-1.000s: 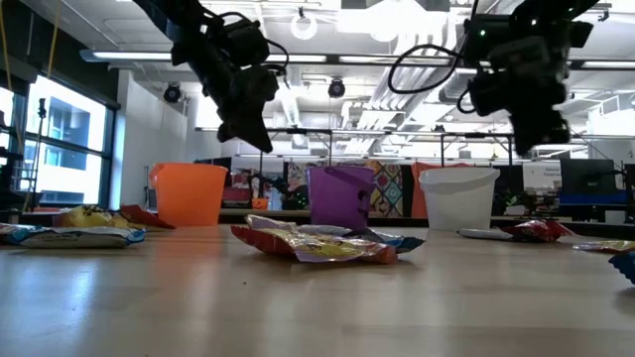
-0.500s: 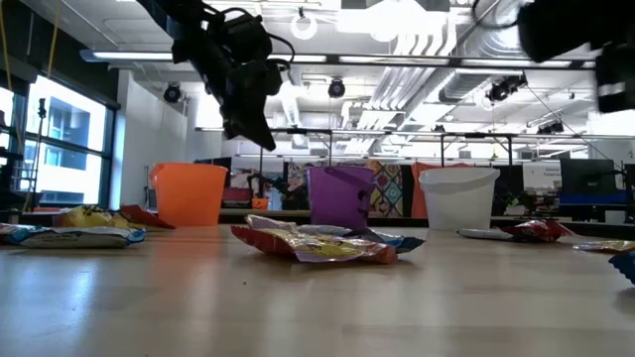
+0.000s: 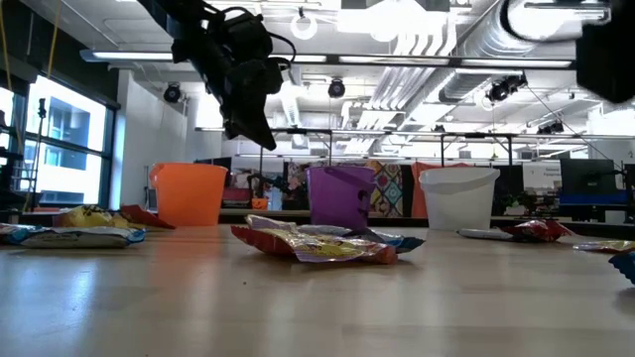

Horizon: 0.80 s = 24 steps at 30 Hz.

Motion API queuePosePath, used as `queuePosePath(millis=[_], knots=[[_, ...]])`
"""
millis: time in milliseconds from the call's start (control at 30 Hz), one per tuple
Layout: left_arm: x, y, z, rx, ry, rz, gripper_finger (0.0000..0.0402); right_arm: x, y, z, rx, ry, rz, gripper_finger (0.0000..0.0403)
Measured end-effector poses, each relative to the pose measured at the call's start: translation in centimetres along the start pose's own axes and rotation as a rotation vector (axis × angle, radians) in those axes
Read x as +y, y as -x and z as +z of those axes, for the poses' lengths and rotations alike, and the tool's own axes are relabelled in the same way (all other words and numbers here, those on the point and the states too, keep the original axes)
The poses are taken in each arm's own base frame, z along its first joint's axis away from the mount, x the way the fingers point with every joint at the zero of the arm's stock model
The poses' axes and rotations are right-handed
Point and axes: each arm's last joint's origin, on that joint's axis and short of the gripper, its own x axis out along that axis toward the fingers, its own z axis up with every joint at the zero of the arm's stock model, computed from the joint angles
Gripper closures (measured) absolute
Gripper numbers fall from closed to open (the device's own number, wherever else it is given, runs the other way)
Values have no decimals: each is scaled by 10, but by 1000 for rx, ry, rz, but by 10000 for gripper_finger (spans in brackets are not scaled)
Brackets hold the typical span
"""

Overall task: Sort candy
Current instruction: Put the yellow candy into the white bucket

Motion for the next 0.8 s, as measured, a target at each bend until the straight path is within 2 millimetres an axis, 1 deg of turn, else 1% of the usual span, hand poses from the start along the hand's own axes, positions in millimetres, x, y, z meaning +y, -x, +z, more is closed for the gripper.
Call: queuePosePath(millis=[67, 167, 300, 467, 533, 600, 667, 800], knots=[[0, 0, 0, 0, 0, 0, 402, -5, -12, 4, 12, -1, -43, 166], [0, 0, -1, 10, 2, -1, 401, -7, -26, 9, 15, 29, -39, 164], [0, 0, -3, 29, 6, -2, 401, -10, -44, 8, 40, 40, -52, 164], [0, 0, -4, 37, -19, -3, 401, -7, -53, 5, 53, 53, -80, 166], [0, 0, -4, 41, -27, -3, 402, -7, -55, 4, 56, 50, -94, 173], [0, 0, -4, 42, -39, -3, 401, -8, -56, 4, 54, 48, -101, 189], [0, 0, -4, 42, -41, -3, 402, -9, -57, 4, 55, 46, -108, 215], [0, 0, -4, 44, -58, -4, 402, -12, -57, 4, 44, 44, -137, 289]])
